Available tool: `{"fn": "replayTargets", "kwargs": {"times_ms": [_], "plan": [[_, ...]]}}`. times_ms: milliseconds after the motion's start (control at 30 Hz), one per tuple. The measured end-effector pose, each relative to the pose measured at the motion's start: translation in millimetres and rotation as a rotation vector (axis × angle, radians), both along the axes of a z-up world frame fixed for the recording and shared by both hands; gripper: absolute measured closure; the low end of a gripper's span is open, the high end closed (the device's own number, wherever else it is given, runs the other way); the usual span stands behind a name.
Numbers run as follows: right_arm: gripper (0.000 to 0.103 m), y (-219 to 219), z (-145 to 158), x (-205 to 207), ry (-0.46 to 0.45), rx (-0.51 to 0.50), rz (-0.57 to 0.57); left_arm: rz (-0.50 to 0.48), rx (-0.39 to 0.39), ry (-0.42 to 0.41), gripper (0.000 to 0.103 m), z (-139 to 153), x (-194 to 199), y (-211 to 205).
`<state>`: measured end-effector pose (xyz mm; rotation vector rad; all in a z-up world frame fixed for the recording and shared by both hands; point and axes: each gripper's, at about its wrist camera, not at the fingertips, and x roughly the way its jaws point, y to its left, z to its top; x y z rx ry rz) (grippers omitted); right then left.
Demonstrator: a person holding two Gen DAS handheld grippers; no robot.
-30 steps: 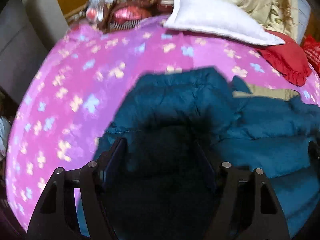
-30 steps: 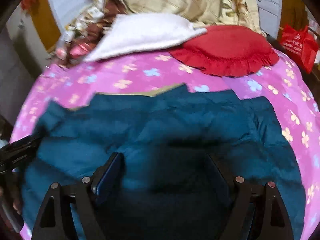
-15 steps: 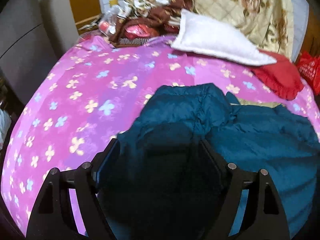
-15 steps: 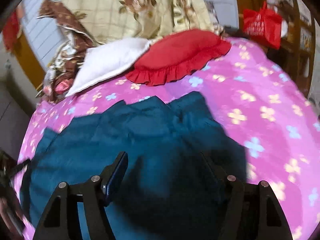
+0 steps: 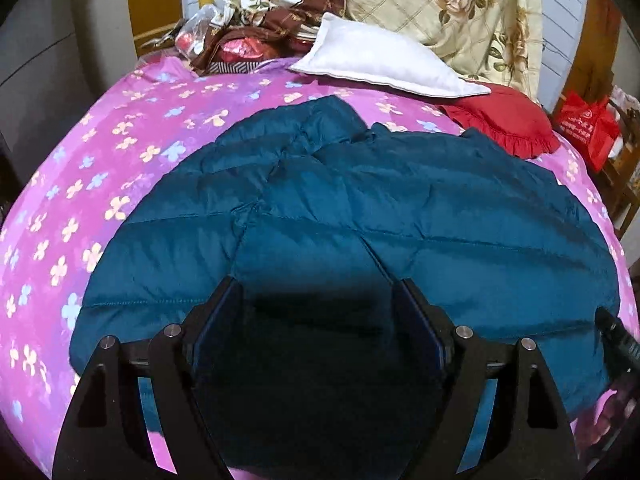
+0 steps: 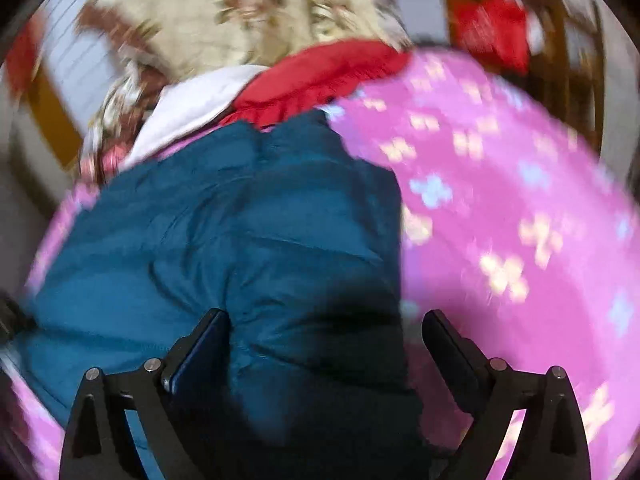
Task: Fold large clothes
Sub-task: 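Press the folded jacket flat with both grippers and release the hem, then withdraw both open grippers from the folded teal jacket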
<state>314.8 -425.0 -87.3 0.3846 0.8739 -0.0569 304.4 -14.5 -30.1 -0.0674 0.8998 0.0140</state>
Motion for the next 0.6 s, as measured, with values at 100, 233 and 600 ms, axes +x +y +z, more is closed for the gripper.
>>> {"fn": "replayTargets", "kwargs": {"times_ms": [100,233,600], "plan": [[0.009,-9,12,-17,-0.022,0.046,-0.038,-0.005,0.011,-0.039,0.023,14,-22,-3],[0.009,8,40,-65,-0.101,-0.035,-0.029,0.009,0.006,-0.074,0.023,30,-60,0],[0.009,43,51,-210,-0.229,-0.003,-0.081,0.004,-0.029,-0.15,0.023,57,-183,-19]]}}
